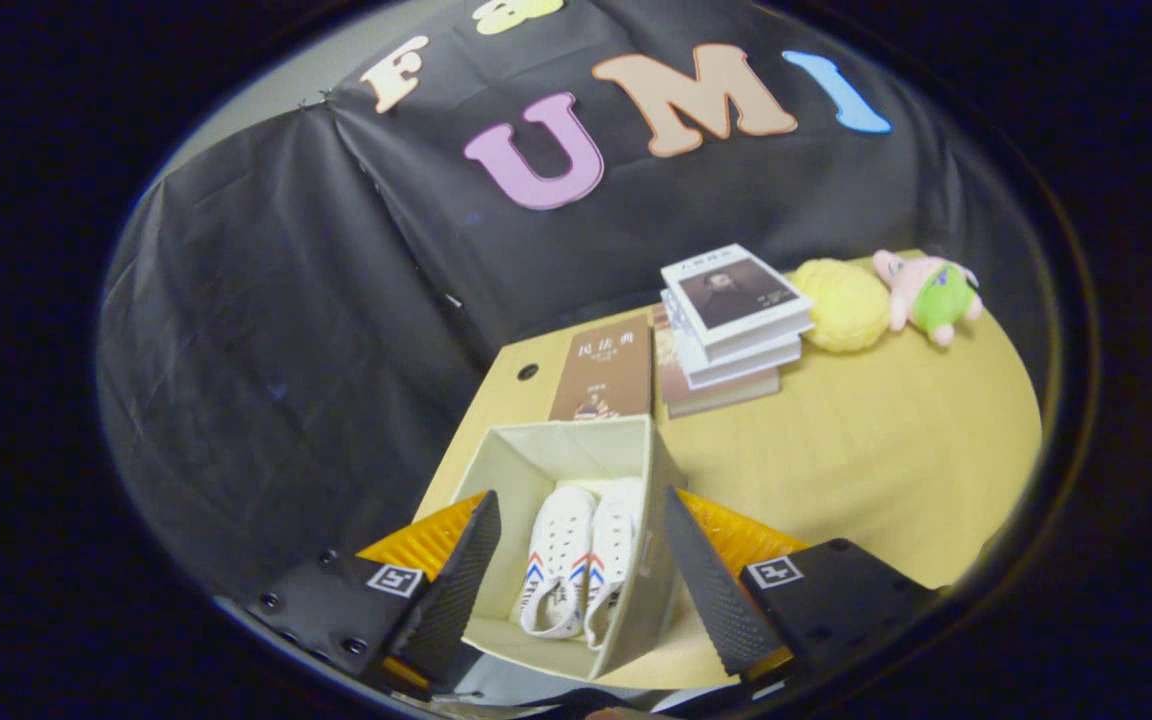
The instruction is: Open the storage box then place both shoes into the box .Put the left shoe in first, then the right shoe, with the right side of both shoes facing outward in a uniform manner.
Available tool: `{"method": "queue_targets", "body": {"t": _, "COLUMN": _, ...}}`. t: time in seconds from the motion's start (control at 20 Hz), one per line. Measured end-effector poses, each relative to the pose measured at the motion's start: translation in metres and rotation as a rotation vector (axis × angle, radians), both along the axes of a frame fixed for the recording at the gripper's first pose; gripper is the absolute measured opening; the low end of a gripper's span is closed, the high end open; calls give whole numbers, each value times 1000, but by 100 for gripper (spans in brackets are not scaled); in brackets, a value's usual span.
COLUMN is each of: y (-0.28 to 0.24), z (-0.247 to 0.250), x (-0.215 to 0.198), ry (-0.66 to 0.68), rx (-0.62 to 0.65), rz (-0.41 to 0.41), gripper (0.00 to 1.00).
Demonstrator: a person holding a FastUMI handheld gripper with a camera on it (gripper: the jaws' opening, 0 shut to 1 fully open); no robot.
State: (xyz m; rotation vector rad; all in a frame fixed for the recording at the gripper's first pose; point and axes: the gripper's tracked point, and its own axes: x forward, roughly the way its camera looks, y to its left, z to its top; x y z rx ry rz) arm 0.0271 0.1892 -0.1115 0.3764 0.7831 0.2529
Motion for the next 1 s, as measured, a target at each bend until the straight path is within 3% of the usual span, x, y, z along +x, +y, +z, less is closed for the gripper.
{"method": "queue_targets", "body": {"t": 0.65, "y": -171, "z": 99, "x": 7, "ry": -424, "rx": -266, "rz": -116, "gripper": 100}}
{"method": "queue_targets", "body": {"t": 1.0, "y": -241, "z": 140, "x": -3, "ry": -597, "rx": -328, "rz": -206, "gripper": 100}}
